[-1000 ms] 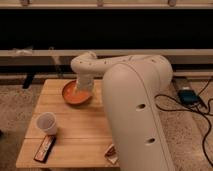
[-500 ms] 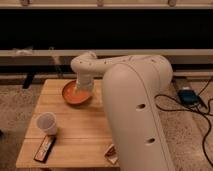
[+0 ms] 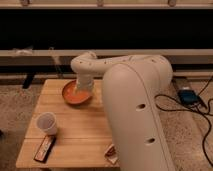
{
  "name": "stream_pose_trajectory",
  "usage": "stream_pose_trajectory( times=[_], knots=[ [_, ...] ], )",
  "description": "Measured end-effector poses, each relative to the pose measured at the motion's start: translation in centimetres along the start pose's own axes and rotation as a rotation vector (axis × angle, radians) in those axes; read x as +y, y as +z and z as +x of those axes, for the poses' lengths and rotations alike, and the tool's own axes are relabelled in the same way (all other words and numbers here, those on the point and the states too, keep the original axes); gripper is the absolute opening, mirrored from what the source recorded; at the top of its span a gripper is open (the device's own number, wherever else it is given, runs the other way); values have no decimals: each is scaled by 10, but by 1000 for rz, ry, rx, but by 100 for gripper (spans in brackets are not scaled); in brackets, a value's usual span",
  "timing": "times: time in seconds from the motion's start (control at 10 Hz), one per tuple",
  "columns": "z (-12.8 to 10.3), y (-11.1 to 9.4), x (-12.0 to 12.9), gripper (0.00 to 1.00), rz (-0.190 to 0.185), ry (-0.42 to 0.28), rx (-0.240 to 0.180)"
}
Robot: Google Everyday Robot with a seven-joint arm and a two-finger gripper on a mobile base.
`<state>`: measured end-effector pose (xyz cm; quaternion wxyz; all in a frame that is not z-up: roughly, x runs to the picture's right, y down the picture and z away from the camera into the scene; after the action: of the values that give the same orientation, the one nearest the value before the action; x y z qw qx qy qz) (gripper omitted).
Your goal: Place the eraser in the ceramic cup
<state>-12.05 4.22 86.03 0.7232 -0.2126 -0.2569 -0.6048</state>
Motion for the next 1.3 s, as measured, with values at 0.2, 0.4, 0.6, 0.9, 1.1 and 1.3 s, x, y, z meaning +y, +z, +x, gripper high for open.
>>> stream_pose_trajectory(
  times=[0.2,0.4,0.6,0.9,1.1,1.3],
  knots=[
    [0,1,0,80,-1,0,-1],
    [-1,1,0,80,0,0,-2],
    [-10,-4,3,80,2,-19,14],
    [-63,-14,13,80,0,-43,36],
    [-106,-18,17,80,-6,-58,40],
    [-157,-18,18,80,-23,-82,29]
  ],
)
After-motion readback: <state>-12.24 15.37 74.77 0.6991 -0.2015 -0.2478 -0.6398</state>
